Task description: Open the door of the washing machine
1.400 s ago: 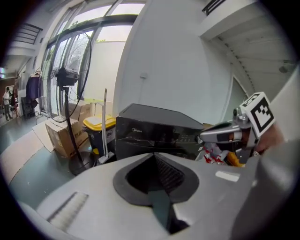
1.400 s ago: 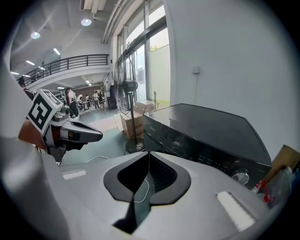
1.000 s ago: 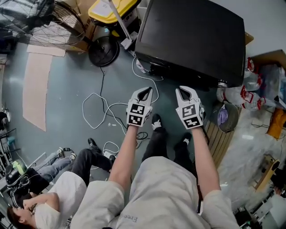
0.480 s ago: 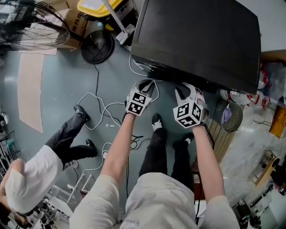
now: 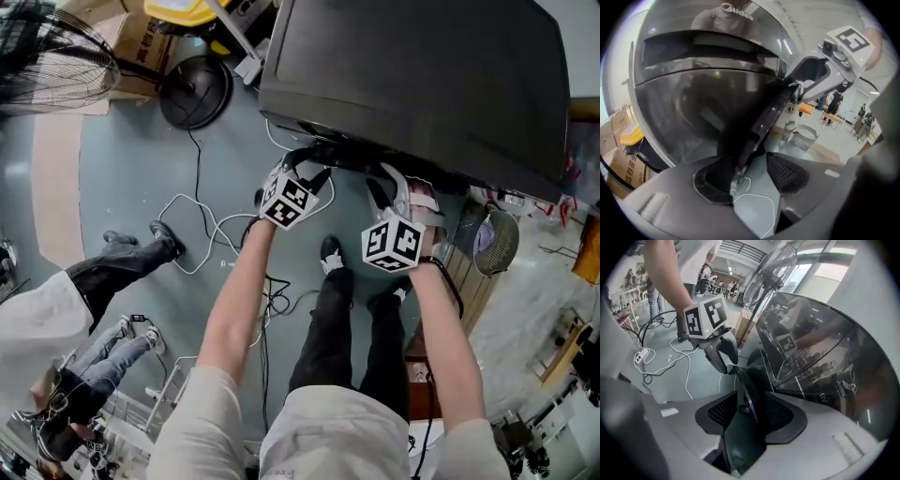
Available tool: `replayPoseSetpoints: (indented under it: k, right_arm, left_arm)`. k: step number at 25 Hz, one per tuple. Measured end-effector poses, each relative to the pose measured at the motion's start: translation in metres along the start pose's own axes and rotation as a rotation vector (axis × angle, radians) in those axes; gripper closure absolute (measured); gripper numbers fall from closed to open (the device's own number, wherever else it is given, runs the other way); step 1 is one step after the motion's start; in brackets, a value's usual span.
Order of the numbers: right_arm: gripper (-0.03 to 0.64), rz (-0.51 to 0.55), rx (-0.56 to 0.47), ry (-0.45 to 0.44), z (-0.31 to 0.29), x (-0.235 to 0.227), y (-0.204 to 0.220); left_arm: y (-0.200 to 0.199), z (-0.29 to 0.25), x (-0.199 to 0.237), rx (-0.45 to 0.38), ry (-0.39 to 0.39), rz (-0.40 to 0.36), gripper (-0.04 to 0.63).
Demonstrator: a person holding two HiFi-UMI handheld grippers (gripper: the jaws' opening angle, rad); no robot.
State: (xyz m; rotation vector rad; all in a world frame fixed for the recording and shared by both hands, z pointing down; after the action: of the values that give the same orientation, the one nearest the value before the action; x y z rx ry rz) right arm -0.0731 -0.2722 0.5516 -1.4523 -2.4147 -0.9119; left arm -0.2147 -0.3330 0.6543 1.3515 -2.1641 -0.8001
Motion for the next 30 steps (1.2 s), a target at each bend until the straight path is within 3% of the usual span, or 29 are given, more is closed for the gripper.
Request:
replayPoseSetpoints:
  k: [4, 8, 20, 30]
  right_arm:
    - [0.459, 0.033, -0.008, 0.003, -0.004, -0.005, 0.000]
    - [0.459, 0.049, -0.019, 0.013, -0.001, -0.004, 0.002]
    - [0.456, 0.071, -0.033, -0.004, 0.001, 0.000, 0.001]
    - [0.454, 0.110, -0.016, -0.052, 0.020, 0.030, 0.003]
  left_arm:
    - [-0.003, -0.018, -0.005, 0.013, 0.067, -0.106, 0.360]
    - [-0.001, -0.026, -0.008, -0.007, 0.099, -0.149, 0.360]
    - [0.009, -0.021, -0.011, -0.061, 0.069, -0.144, 0.359]
    - [0.036, -0.001, -0.047, -0.104, 0.068, -0.092, 0.362]
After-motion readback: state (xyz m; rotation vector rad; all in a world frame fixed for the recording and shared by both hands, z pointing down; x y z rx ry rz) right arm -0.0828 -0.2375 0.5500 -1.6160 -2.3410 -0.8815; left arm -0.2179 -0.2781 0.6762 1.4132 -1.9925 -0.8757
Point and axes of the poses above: the fingertips, and each gripper's own axes: z backward along the fingers, x to its left, y out of its underside, the point moved 7 cm from there along z, backward along the fingers, and after that the axes turned 2 degrees about x, right-handed, at the moved point
